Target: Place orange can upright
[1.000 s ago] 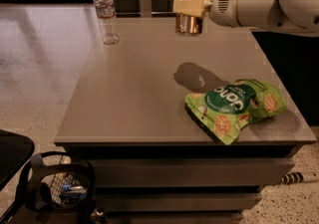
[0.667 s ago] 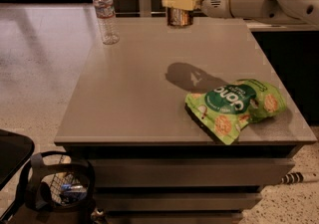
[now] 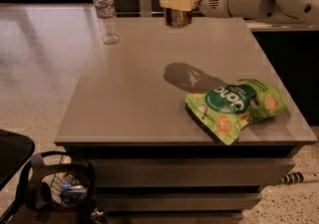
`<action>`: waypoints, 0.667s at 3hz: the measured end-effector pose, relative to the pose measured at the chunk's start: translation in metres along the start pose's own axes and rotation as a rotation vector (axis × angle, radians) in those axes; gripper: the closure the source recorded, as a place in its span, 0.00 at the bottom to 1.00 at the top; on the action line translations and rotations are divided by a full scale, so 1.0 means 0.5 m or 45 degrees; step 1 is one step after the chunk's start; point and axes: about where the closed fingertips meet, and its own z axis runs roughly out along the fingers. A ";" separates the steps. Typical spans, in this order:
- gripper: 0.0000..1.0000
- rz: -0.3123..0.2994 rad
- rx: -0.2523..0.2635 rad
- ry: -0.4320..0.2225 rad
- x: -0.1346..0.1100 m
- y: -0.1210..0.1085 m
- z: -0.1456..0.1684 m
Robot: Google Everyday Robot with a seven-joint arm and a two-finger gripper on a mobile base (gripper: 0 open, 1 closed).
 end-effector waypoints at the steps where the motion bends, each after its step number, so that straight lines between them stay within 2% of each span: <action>1: 1.00 -0.078 -0.069 -0.014 -0.007 -0.002 0.016; 2: 1.00 -0.218 -0.189 -0.009 -0.008 -0.017 0.054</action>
Offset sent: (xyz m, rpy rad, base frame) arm 0.0370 0.0246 -0.0142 -0.1899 -0.1739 0.4553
